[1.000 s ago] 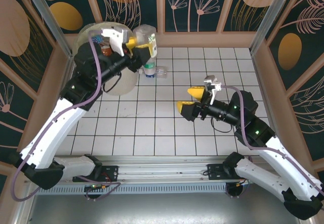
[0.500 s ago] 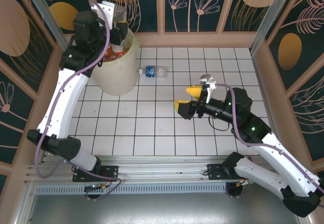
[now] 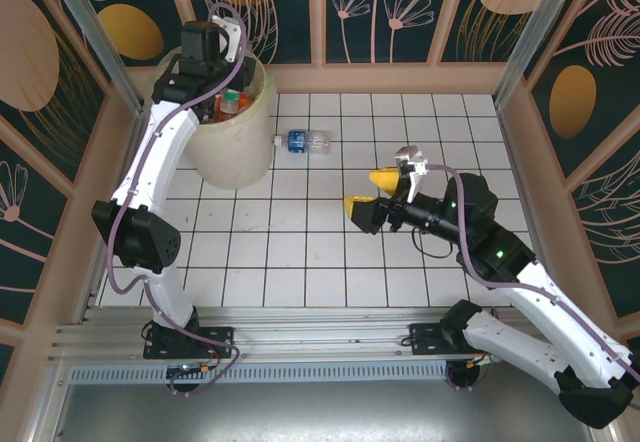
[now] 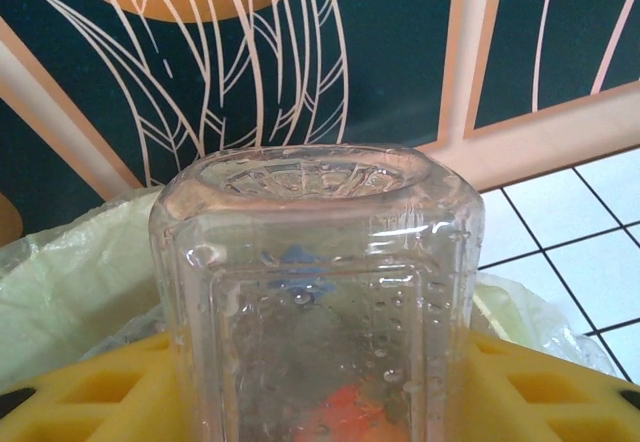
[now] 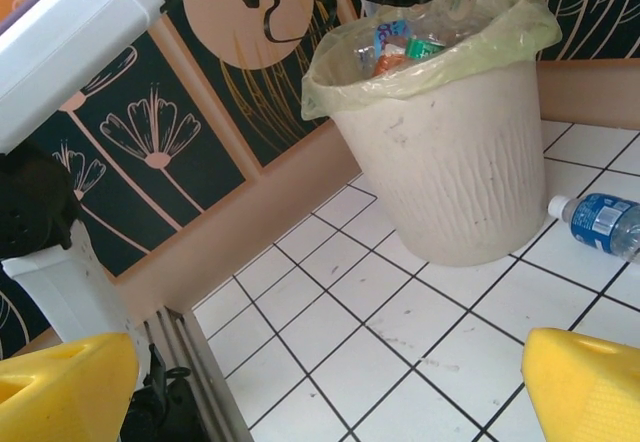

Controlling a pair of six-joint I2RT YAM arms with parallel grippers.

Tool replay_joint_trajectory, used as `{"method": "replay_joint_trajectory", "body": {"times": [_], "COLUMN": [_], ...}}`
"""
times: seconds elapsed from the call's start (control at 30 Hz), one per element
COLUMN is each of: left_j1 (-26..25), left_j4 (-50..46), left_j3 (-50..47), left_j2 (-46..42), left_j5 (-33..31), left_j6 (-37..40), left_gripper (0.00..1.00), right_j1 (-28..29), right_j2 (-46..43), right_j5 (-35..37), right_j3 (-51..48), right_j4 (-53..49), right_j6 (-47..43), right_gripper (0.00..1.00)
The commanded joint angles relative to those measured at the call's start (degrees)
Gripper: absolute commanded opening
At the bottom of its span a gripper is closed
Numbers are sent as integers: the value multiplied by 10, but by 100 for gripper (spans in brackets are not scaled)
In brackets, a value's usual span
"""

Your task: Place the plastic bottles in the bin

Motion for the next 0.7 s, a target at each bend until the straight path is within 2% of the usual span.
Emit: {"method": "replay_joint_trajectory", "body": {"times": [0.0, 0.1, 0.4, 0.67], "left_j1": [2, 2, 2, 1], "left_j4": [-60, -70, -95, -101], "left_j3": [11, 13, 64, 34], "left_j2": [1, 7, -15, -24], "left_j5": [10, 14, -14, -2], "left_j6": [10, 11, 11, 16], "left_gripper": [59, 62, 59, 59], "right_j1": [-2, -2, -1, -2], "right_j2": [6, 14, 22, 37], "right_j5": [12, 16, 23, 16], "right_j3": [-7, -7, -11, -11], "right_j4": [-6, -5, 5, 12], "right_j6": [9, 10, 16, 20], "right_gripper": [99, 99, 99, 99]}}
